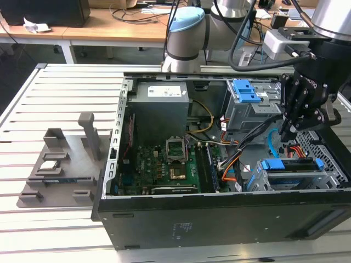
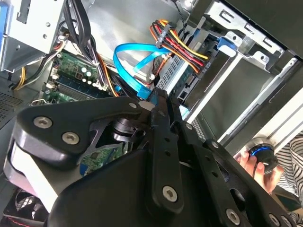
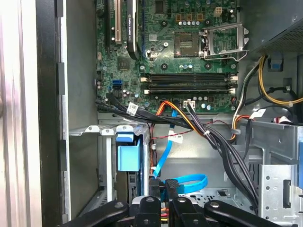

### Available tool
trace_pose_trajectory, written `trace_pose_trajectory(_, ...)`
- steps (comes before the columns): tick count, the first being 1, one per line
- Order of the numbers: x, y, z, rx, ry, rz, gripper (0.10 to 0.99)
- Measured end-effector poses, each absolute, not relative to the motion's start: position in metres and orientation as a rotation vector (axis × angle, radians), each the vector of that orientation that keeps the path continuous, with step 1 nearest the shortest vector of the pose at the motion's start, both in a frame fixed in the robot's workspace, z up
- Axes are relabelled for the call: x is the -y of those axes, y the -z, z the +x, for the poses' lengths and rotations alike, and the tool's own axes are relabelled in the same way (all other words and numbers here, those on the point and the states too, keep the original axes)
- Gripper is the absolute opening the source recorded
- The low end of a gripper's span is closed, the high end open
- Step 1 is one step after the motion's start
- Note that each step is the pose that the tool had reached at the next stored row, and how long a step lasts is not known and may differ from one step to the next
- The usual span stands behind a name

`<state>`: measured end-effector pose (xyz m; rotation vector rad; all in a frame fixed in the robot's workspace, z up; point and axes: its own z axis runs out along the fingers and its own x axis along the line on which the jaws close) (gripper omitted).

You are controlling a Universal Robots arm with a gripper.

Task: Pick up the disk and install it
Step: 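Insert the second disk wire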

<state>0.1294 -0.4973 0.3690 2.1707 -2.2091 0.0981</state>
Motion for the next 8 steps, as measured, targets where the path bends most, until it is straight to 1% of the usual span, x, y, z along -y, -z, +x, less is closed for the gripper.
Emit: trace_pose_trajectory(8, 0.513, -0.361, 0.135, 2.208, -0.098, 2.170, 0.161)
